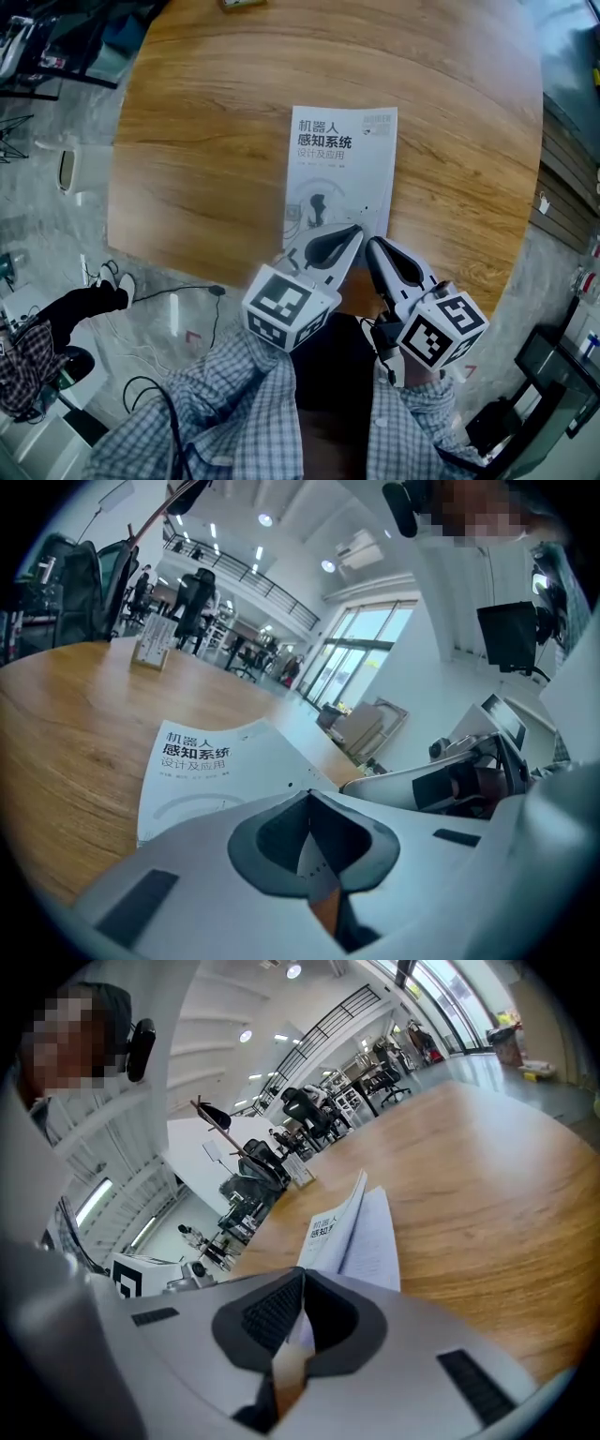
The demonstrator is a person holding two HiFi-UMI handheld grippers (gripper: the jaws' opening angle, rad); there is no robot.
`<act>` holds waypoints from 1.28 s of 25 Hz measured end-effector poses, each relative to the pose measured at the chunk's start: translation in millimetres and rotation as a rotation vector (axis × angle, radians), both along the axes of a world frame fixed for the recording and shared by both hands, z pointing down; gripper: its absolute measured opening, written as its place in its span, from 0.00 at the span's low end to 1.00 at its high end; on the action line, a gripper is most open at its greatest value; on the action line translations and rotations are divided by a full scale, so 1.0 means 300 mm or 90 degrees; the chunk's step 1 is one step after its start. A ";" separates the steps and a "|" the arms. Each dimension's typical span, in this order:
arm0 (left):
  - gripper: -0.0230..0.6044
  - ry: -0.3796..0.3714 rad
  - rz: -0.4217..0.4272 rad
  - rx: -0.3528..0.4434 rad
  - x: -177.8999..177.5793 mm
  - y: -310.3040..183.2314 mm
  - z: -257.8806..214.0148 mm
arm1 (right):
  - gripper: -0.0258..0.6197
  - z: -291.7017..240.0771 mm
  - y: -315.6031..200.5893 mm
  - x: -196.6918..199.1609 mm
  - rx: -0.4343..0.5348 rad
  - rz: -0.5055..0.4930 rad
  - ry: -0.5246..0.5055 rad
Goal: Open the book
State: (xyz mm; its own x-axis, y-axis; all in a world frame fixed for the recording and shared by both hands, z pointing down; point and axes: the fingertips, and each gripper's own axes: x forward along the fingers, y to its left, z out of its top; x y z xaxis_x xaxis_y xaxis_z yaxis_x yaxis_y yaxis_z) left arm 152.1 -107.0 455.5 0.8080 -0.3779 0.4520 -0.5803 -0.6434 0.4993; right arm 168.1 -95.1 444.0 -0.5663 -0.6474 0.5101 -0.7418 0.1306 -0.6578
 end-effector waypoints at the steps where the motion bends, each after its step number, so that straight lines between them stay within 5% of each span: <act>1: 0.05 0.001 -0.004 0.001 -0.010 -0.004 -0.007 | 0.08 -0.008 -0.003 -0.011 0.005 -0.006 -0.004; 21: 0.05 -0.013 -0.157 0.047 -0.393 -0.124 -0.146 | 0.07 -0.174 -0.134 -0.411 0.109 -0.163 -0.068; 32: 0.05 -0.036 -0.259 0.012 -0.672 -0.201 -0.100 | 0.07 -0.129 -0.222 -0.683 0.105 -0.247 -0.071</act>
